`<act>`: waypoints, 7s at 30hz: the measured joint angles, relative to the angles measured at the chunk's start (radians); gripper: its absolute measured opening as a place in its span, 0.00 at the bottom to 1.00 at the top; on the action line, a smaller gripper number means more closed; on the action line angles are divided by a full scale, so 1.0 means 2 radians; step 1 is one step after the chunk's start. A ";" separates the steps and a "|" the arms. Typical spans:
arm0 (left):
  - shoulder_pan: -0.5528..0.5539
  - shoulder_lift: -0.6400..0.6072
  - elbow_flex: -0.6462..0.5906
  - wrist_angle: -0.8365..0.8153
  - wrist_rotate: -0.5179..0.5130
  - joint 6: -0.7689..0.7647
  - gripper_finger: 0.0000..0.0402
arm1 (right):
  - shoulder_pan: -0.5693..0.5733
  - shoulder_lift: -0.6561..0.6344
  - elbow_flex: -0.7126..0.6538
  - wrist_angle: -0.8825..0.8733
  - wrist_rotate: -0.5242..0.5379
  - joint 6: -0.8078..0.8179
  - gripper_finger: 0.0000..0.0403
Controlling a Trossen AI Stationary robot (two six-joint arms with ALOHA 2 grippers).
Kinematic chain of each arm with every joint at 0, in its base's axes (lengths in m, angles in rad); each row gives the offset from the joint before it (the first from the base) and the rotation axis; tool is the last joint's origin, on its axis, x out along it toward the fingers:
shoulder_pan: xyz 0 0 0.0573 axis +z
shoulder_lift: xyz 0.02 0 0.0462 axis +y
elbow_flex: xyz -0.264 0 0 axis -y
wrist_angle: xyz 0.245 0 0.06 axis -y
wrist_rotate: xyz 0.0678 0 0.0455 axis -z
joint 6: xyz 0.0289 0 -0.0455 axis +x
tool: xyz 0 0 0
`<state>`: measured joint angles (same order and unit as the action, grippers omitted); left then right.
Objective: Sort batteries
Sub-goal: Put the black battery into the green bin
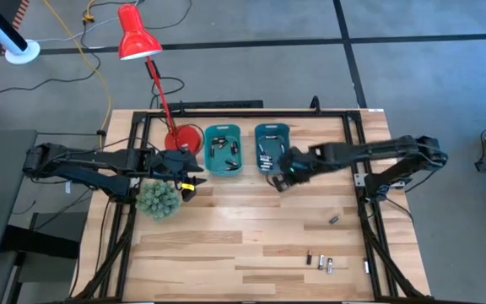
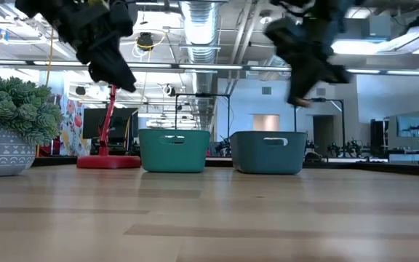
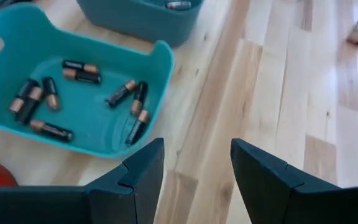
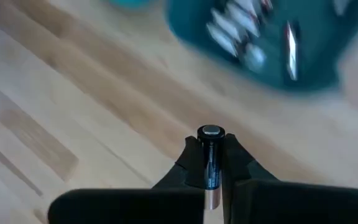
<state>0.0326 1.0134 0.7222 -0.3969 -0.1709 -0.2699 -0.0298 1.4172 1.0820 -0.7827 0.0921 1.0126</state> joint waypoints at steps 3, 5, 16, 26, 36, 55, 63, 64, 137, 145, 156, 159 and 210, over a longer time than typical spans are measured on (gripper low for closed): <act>-0.010 -0.004 -0.033 0.041 -0.005 0.000 0.46 | -0.026 0.043 0.060 0.003 0.001 -0.056 0.03; -0.016 -0.008 -0.054 0.076 -0.005 0.000 0.46 | -0.040 0.079 0.105 0.002 0.001 -0.094 0.03; -0.030 -0.013 -0.077 0.119 -0.005 0.019 0.46 | -0.102 0.329 0.407 -0.003 -0.022 -0.244 0.03; -0.030 -0.013 -0.077 0.115 0.009 0.019 0.46 | -0.134 0.494 0.565 -0.063 -0.047 -0.263 0.08; -0.030 -0.013 -0.077 0.113 0.017 0.027 0.46 | -0.133 0.522 0.579 -0.082 -0.052 -0.270 0.16; -0.027 -0.013 -0.077 0.112 0.015 0.026 0.46 | -0.123 0.430 0.578 -0.190 -0.040 -0.266 0.30; -0.010 -0.013 -0.077 0.115 0.013 0.044 0.46 | -0.096 0.317 0.426 -0.225 0.012 -0.211 0.29; -0.008 -0.013 -0.077 0.115 0.013 0.046 0.46 | -0.092 0.298 0.391 -0.214 0.012 -0.193 0.29; 0.050 -0.013 -0.077 0.153 0.014 -0.016 0.46 | 0.197 0.035 -0.192 -0.138 -0.154 -0.262 0.42; 0.050 0.005 -0.077 0.152 0.014 -0.042 0.46 | 0.208 0.101 -0.189 -0.090 -0.140 -0.288 0.39; 0.050 0.046 -0.077 0.154 0.014 -0.047 0.46 | 0.198 0.118 -0.160 -0.104 -0.140 -0.300 0.03; 0.050 0.053 -0.077 0.154 0.014 -0.047 0.46 | 0.188 0.109 -0.152 -0.099 -0.138 -0.300 0.03; 0.047 0.052 -0.077 0.167 0.014 0.110 0.46 | -0.091 0.228 0.272 -0.036 -0.060 -0.384 0.00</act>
<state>0.1276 1.1179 0.5682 -0.0624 -0.1425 -0.0499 -0.2115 1.8725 1.6260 -0.8544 -0.0280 0.2450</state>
